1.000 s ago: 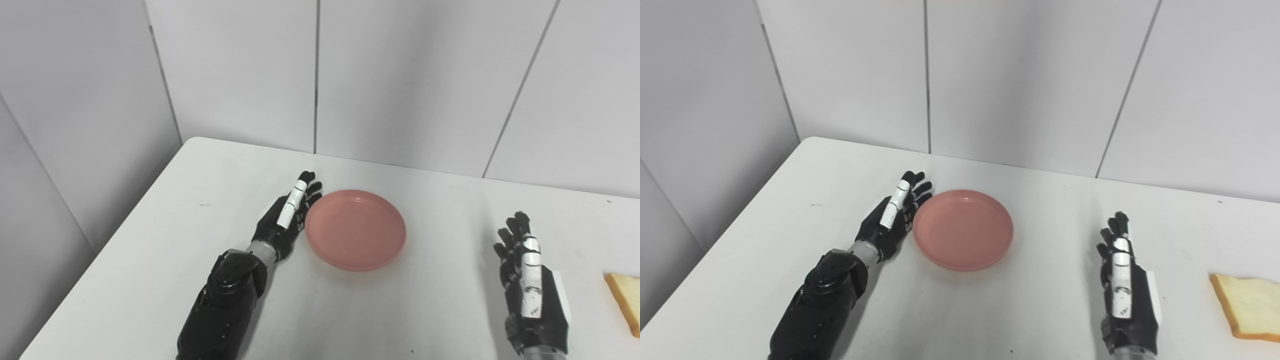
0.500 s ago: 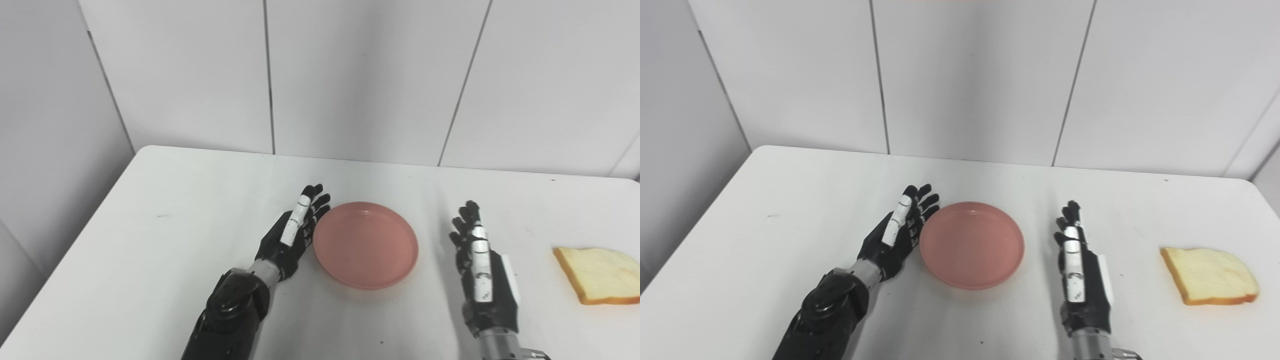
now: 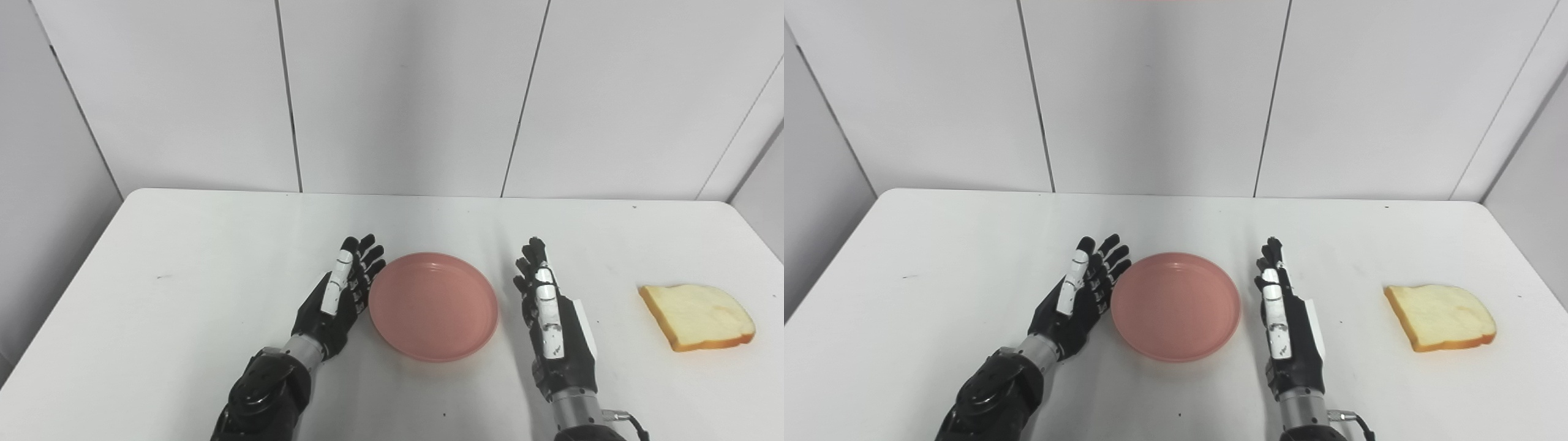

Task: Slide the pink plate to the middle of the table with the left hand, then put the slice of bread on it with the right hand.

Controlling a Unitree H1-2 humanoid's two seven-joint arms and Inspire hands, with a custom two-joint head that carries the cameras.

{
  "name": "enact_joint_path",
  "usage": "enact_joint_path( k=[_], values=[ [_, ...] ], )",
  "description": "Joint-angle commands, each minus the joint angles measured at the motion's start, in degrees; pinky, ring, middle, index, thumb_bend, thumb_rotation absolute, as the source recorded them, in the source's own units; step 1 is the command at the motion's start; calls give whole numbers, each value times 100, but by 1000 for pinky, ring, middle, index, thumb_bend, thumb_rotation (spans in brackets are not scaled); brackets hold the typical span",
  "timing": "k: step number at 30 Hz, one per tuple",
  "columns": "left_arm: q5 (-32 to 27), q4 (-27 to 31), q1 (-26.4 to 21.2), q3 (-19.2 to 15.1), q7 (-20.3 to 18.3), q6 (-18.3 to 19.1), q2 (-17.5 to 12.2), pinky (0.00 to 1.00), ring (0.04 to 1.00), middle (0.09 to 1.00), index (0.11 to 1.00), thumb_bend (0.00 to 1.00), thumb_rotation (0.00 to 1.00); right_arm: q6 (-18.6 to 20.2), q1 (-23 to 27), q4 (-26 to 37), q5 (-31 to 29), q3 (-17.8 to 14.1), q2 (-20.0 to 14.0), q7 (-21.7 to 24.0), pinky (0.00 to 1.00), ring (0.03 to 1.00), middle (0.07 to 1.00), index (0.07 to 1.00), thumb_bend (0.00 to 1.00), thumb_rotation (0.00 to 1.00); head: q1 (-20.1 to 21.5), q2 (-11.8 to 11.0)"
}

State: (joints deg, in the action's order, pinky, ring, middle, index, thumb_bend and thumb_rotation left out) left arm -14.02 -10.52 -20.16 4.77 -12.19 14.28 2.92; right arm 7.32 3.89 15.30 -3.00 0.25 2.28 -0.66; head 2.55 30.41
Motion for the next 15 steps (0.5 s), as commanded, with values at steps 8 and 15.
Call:
enact_joint_path(
  k=[8, 15],
  values=[
    [562, 340, 9, 6, 296, -511, 27, 979, 979, 983, 986, 780, 952, -270, 156, 232, 156, 15, 2, -19, 1000, 1000, 1000, 1000, 495, 1000, 112, 33],
    [1239, 434, 48, 124, 650, -728, -26, 980, 979, 984, 989, 763, 966, -265, 270, 313, 258, -66, -73, -64, 1000, 998, 1000, 1000, 520, 1000, 208, 24]
  ],
)
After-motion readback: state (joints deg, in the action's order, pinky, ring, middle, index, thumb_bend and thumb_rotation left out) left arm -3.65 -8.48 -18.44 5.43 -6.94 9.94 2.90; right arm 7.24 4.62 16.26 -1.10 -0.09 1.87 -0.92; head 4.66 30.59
